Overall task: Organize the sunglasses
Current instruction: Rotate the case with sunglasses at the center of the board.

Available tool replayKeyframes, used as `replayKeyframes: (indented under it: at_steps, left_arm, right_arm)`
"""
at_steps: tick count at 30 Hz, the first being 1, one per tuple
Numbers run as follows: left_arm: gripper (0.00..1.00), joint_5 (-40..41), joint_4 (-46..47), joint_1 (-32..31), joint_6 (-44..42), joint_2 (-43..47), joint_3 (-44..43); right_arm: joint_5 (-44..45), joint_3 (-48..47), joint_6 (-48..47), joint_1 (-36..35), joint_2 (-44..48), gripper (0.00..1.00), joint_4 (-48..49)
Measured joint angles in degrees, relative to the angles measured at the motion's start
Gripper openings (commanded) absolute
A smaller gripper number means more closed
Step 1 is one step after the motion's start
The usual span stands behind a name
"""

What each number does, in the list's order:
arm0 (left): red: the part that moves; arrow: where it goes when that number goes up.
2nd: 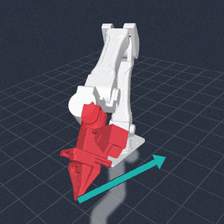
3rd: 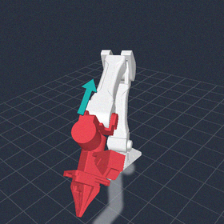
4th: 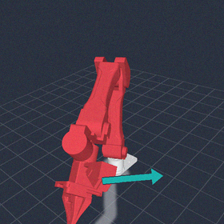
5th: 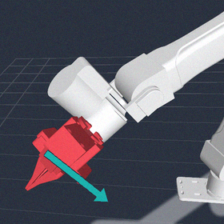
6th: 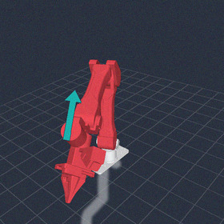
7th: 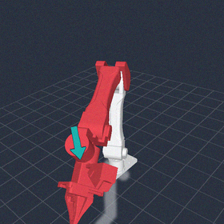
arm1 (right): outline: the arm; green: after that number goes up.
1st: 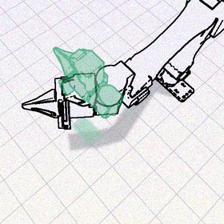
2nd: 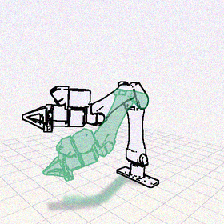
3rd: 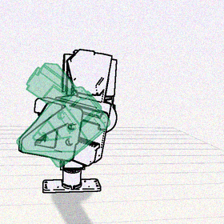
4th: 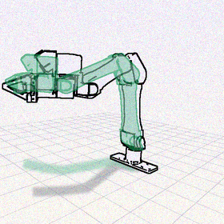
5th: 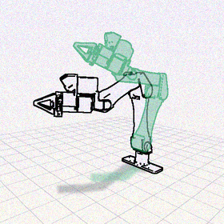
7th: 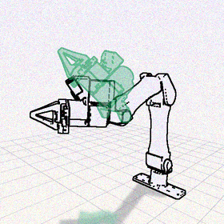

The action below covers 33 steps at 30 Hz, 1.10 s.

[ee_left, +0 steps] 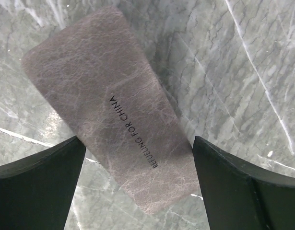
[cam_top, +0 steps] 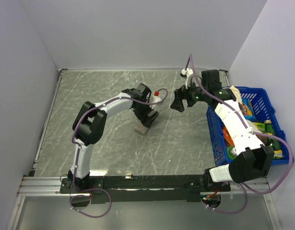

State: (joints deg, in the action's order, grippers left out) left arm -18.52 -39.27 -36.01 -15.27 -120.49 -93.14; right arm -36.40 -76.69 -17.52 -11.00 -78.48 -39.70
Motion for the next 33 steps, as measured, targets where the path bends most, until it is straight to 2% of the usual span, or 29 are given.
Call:
replayKeyframes:
  at_steps: [9, 12, 16, 33]
  left_arm:
    - [0.99, 4.5, -0.5, -1.6, -3.5, 0.0, 0.0]
    - [0.91, 5.6, -1.4, -1.6, -5.4, 0.0, 0.0]
    - [0.87, 7.5, -2.3, -1.6, -8.2, 0.0, 0.0]
    - [0.86, 15.5, -0.5, -1.1, -21.5, 0.0, 0.2]
  right_arm:
    - [0.0, 1.9, -1.2, 0.0, 0.5, 1.0, 0.5]
    - [0.0, 2.1, -1.4, 0.0, 0.5, 1.0, 0.5]
    - [0.0, 2.1, -1.5, 0.0, 0.7, 1.0, 0.8]
    - [0.0, 3.6, -1.6, 0.0, 1.0, 1.0, 1.8]
